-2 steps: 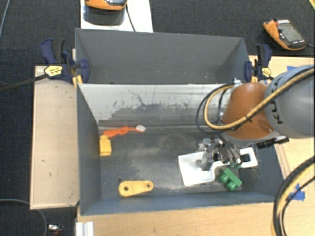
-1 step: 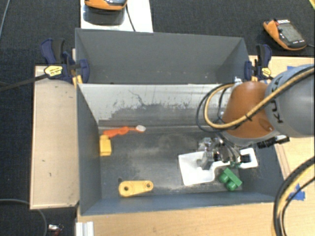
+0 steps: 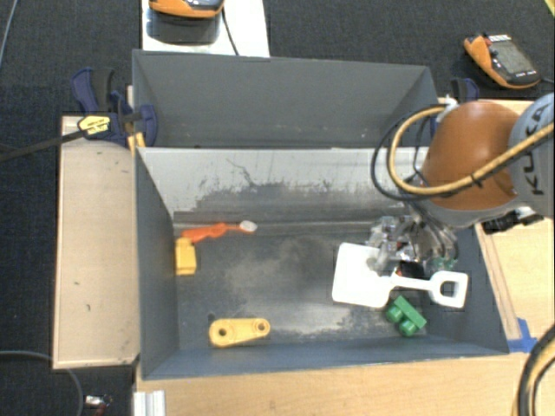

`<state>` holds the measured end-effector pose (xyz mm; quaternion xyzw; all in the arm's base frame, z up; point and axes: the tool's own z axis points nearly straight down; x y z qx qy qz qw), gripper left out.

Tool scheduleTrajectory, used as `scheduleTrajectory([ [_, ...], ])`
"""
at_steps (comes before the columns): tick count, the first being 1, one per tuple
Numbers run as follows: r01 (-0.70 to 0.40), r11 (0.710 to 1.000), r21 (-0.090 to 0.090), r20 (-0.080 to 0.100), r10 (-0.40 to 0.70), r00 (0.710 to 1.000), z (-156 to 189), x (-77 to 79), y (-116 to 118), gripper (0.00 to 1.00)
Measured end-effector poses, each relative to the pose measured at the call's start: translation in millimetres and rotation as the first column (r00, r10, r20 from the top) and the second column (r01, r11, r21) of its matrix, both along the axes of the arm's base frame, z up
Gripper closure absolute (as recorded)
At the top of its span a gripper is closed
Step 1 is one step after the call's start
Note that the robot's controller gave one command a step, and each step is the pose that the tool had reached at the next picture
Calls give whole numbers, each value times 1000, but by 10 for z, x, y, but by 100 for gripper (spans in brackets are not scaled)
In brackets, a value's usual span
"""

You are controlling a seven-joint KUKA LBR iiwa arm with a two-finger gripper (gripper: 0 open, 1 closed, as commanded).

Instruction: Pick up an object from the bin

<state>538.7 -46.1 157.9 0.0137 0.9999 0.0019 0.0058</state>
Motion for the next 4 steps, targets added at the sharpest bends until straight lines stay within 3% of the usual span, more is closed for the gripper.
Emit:
scheduleTrajectory([
  [1, 11, 1000, -1, 18, -11, 1000, 103, 14, -26, 100],
  [2, -4, 1000, 0, 8, 4, 1000, -39, -4, 338, 100],
  [3, 72, 997, 1, 4, -72, 997, 823, -64, 158, 100],
  [4, 201, 980, 6, 24, -201, 979, 794, 39, 190, 100],
])
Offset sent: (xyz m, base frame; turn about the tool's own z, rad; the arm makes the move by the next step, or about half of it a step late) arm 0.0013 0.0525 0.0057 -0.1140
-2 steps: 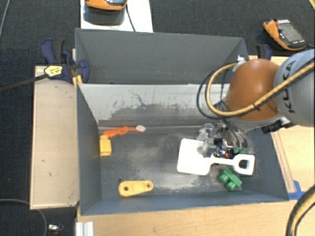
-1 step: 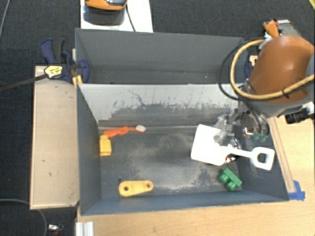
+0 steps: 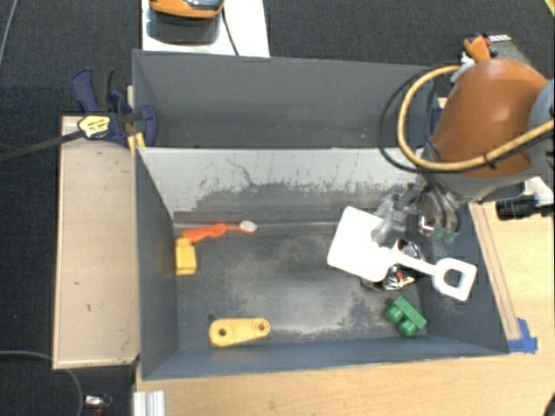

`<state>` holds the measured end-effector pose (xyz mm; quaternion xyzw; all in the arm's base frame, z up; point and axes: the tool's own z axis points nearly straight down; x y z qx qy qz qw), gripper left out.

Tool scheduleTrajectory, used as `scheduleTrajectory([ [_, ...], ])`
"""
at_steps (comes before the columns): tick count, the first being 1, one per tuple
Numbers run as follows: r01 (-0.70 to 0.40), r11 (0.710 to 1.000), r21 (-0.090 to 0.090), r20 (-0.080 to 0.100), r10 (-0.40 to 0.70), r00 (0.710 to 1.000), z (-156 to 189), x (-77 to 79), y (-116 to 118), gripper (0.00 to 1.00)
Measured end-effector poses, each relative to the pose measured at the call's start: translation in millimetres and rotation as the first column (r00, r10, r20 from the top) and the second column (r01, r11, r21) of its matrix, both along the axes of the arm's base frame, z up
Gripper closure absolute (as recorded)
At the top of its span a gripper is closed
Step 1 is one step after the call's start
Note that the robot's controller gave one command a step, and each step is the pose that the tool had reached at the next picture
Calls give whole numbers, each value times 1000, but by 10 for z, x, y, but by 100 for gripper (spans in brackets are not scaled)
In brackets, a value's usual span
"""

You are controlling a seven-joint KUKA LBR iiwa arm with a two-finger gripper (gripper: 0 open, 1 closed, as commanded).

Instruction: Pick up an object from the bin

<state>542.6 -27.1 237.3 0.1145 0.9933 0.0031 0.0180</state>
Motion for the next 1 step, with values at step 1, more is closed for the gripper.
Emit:
scheduleTrajectory([
  [1, -130, 992, -2, -16, 130, 991, -260, -17, -114, 100],
])
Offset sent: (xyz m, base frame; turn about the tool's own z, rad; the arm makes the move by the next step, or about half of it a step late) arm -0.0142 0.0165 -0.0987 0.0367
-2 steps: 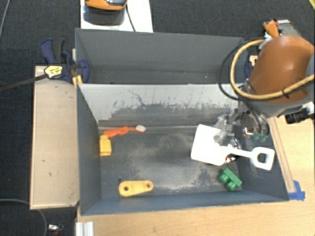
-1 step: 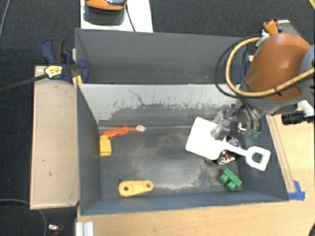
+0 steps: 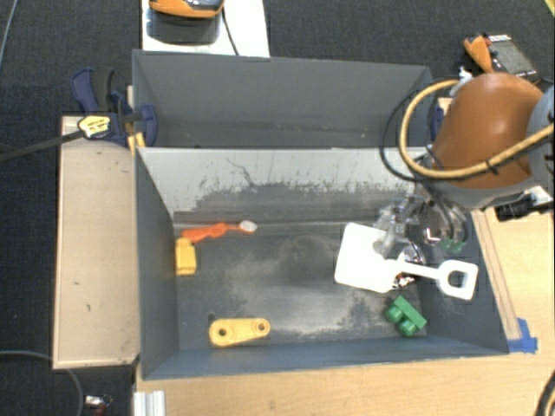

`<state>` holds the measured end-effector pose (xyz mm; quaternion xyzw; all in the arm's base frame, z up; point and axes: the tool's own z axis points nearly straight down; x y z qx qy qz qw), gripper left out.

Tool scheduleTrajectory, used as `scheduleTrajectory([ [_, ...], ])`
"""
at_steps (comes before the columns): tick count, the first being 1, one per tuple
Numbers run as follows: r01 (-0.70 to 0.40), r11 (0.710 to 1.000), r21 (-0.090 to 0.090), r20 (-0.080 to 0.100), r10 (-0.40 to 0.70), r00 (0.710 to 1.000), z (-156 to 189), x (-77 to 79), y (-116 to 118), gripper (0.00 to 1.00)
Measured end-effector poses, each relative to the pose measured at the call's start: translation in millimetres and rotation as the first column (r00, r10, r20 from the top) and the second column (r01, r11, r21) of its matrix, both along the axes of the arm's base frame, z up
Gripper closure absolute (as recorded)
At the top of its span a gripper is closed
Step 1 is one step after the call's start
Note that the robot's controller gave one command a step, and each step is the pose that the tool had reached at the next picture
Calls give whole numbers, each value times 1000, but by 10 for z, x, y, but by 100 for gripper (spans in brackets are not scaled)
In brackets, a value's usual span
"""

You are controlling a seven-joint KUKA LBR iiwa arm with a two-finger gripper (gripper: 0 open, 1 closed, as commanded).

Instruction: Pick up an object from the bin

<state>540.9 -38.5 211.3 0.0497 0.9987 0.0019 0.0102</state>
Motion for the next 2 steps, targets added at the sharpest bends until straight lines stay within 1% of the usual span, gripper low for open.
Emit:
scheduleTrajectory([
  [1, 106, 994, 3, 7, -106, 994, -443, -65, 166, 100],
  [2, 61, 998, 0, 8, -61, 998, -592, -192, 228, 100],
])
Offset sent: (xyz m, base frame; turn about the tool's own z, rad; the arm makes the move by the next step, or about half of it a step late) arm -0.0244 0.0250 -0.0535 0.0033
